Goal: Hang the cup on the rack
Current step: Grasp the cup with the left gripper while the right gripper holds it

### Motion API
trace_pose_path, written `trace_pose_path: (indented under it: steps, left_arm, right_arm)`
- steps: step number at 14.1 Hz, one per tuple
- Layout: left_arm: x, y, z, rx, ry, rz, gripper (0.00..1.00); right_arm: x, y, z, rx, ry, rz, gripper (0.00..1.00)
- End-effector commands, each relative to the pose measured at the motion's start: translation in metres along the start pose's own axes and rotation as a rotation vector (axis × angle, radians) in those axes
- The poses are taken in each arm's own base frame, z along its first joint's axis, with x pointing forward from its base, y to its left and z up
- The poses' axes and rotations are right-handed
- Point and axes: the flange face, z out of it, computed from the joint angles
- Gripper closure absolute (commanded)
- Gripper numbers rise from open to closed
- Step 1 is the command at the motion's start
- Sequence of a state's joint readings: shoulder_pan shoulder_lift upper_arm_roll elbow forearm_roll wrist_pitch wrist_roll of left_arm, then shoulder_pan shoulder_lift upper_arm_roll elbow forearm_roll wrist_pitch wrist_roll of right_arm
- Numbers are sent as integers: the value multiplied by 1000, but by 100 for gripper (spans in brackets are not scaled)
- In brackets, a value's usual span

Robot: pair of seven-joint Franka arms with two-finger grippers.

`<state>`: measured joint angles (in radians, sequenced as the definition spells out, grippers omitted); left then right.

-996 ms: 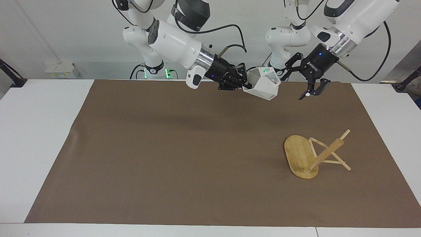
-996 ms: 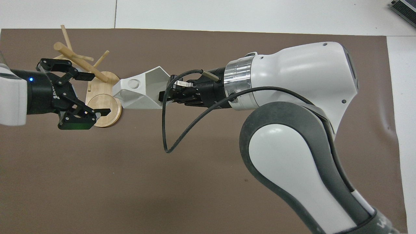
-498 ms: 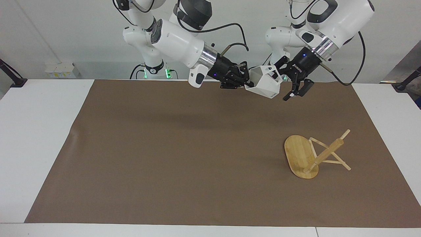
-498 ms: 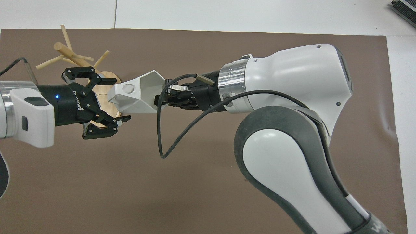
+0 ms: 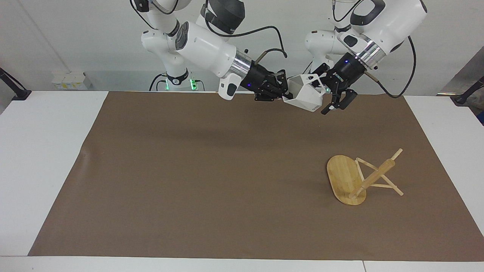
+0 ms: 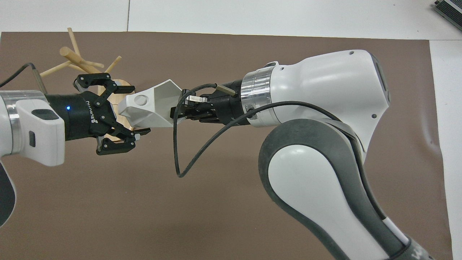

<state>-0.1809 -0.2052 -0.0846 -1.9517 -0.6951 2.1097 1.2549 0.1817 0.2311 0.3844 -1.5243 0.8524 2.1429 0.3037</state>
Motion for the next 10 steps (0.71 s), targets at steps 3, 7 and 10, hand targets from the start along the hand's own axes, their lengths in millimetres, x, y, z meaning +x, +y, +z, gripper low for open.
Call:
trace_pose_path:
  steps: [3,7,10]
  left_arm:
    - [0,9,3,15,27,23,12]
    - [-1,10,3,8,26,24,85]
    - [-5,7,0,4,21,3,100]
  right_arm:
    - [-4,-1,-5,14,-5,13,100]
    - [-4,0,-5,12,-5,22,100]
    - [-2,1,-6,2,3,14,100]
